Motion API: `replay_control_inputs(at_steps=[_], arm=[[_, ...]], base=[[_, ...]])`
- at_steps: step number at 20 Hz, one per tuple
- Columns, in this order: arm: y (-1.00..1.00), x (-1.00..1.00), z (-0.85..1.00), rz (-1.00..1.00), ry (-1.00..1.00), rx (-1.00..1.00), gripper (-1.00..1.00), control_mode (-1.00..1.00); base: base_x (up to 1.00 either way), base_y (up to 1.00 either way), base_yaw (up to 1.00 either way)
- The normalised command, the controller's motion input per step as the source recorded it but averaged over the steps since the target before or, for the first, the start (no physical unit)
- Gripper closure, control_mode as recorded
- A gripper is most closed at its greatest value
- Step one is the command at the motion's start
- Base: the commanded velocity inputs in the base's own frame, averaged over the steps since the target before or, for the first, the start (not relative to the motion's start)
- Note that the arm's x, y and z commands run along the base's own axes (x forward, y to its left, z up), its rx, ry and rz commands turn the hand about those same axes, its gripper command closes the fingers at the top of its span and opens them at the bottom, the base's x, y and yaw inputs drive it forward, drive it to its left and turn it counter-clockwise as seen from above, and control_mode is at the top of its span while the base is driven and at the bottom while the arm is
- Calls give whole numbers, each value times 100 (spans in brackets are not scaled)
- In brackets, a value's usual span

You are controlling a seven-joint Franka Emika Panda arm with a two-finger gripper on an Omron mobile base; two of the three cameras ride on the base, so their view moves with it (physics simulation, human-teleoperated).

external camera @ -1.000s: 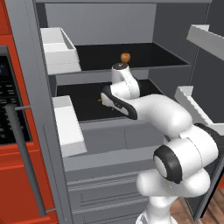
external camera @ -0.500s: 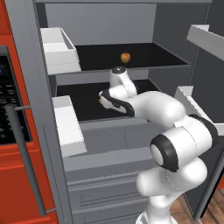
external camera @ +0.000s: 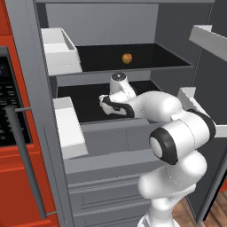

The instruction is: Place the cold items (apple and banana) from the fridge in one tupperware on the dining counter. Place the warm items (hot dog and kebab skewer) in the stove area in another tupperware.

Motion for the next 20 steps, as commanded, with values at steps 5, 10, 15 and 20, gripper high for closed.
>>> replay_control_inputs(at_steps=[5,10,15,20], arm=[[10,35,-14,0,0,0,-100,-100],[14,30,-16,0,0,0,-100,-100],[5,10,-8,0,3,0,100,-100],[0,-26,-27,0,-7,0,100,-100]], base=[[0,0,0],[0,0,0],[0,0,0],[0,0,0]])
